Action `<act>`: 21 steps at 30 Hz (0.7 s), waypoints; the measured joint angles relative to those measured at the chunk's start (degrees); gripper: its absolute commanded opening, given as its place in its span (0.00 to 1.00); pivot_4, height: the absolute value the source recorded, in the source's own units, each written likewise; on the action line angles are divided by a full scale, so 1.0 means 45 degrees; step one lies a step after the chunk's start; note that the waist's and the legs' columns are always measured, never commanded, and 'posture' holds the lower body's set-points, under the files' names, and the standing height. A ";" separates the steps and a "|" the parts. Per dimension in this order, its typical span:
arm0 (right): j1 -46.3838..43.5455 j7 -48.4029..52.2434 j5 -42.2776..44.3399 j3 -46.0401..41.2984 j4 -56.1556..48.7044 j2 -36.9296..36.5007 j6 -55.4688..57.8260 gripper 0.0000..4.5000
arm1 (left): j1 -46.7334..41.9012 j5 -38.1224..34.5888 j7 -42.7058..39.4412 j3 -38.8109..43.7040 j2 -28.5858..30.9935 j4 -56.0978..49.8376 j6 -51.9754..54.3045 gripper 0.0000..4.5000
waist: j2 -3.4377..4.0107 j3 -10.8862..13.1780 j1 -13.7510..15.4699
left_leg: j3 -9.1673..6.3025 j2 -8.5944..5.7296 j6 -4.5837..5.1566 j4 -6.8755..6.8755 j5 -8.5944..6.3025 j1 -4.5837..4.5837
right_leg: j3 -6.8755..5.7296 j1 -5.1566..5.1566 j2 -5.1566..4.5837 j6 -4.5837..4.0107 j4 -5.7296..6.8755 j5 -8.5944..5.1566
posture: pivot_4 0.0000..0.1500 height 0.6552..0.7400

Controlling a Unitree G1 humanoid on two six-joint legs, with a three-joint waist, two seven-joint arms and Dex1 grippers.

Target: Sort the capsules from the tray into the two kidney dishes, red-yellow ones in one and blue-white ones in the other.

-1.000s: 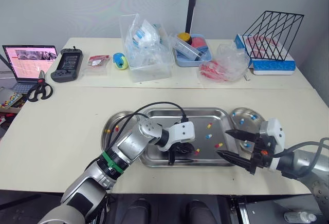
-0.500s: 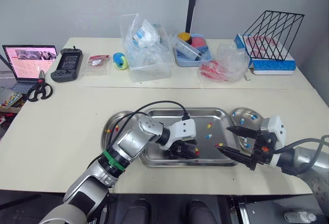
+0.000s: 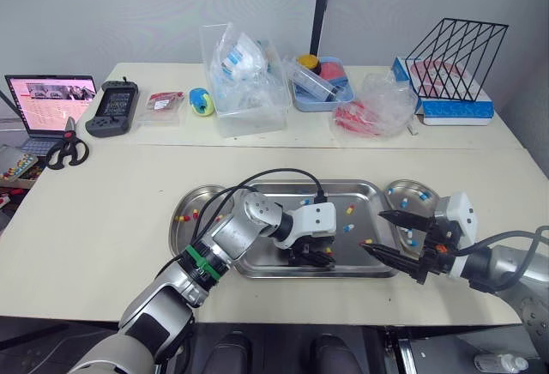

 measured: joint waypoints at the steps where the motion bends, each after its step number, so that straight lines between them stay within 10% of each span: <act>1: 0.0002 -0.0017 0.0002 -0.0003 -0.0003 0.0000 0.0002 1.00 | 0.0017 0.0040 -0.0022 -0.0025 0.0014 0.0001 -0.0111 0.56 | 0.0000 0.0000 -0.0001 | 0.0000 0.0000 0.0000 0.0000 0.0000 0.0000 | 0.0000 0.0000 0.0000 0.0000 0.0000 0.0000 | 1.00 0.85; 4: 0.0023 -0.0075 0.0025 -0.0024 -0.0021 0.0000 0.0007 1.00 | 0.0052 0.0206 -0.0102 -0.0088 0.0039 -0.0001 -0.0392 0.56 | 0.0000 0.0000 0.0001 | 0.0000 0.0000 0.0000 0.0000 0.0000 0.0001 | 0.0001 0.0000 0.0000 0.0000 0.0000 0.0000 | 1.00 0.85; 11: 0.0222 -0.0199 0.0087 -0.0116 -0.0044 -0.0001 0.0014 1.00 | 0.0122 0.0427 -0.0135 -0.0153 0.0007 0.0059 -0.0973 0.01 | -0.0001 -0.0001 0.0004 | 0.0000 0.0001 0.0001 0.0000 0.0000 0.0004 | 0.0000 0.0003 0.0001 0.0000 0.0001 0.0000 | 1.00 0.85; 21: 0.0298 -0.0284 0.0084 -0.0121 -0.0058 -0.0001 0.0012 1.00 | 0.0101 0.0416 -0.0197 0.0043 -0.0059 0.0156 -0.0988 0.00 | -0.0001 -0.0002 0.0005 | 0.0000 0.0000 0.0001 0.0001 0.0000 0.0005 | 0.0000 0.0004 0.0001 0.0001 0.0001 0.0000 | 1.00 0.85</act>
